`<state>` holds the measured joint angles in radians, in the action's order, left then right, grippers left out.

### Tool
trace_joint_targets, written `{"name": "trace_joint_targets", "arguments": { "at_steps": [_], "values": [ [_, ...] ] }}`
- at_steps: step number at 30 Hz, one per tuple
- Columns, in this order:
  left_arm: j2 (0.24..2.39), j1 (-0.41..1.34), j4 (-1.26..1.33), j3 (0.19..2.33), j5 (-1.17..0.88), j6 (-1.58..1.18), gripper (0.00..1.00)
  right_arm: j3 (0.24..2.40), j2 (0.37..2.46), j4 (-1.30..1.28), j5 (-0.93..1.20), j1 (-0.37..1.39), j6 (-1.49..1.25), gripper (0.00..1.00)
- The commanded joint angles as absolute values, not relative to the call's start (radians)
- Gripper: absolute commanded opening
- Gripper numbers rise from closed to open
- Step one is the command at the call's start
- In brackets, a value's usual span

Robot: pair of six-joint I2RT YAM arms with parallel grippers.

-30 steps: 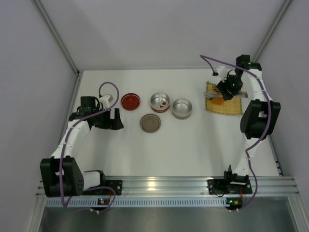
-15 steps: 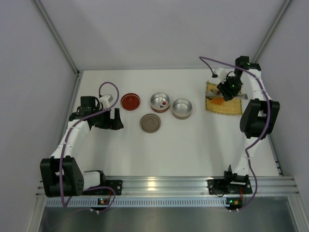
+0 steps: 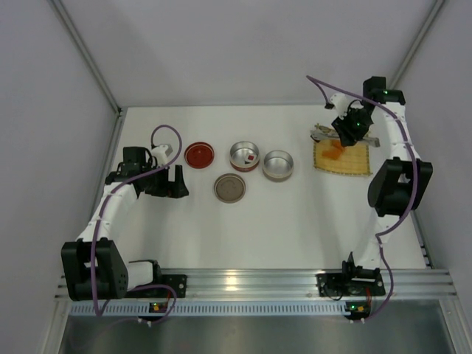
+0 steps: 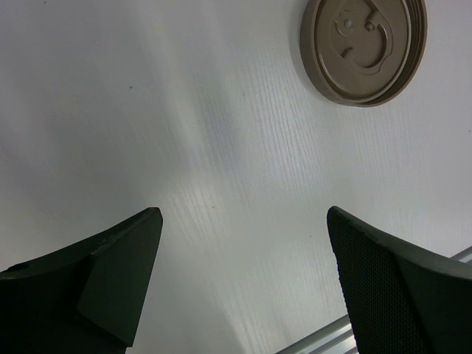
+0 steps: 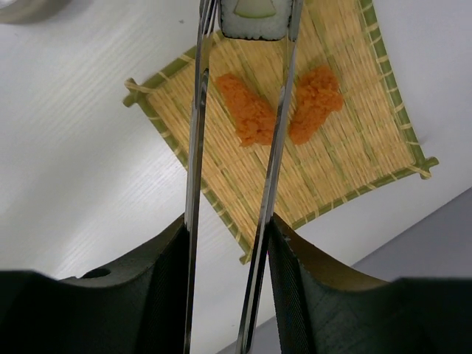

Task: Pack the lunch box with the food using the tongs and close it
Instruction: Pick up the fake food from the plate, then place the fake food in the packing box.

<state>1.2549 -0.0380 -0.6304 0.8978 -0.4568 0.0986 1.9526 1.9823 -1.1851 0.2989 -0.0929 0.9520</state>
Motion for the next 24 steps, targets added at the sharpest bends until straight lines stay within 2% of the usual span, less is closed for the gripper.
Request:
{"name": "trace_joint_targets", "arguments": {
  "at_steps": [1, 12, 24],
  "values": [
    [1.244, -0.044, -0.634, 0.942, -0.488, 0.095, 0.98, 1.997, 1.843, -1.238, 0.399, -0.017, 0.896, 0.28],
    [1.238, -0.041, -0.641, 0.945, -0.497, 0.101, 0.98, 1.789, 1.712, -0.953, 0.474, 0.299, 0.669, 0.23],
    [1.252, -0.043, -0.643, 0.945, -0.511, 0.109, 0.98, 1.709, 1.798, -0.781, 0.488, 0.419, 0.649, 0.21]
  ]
}}
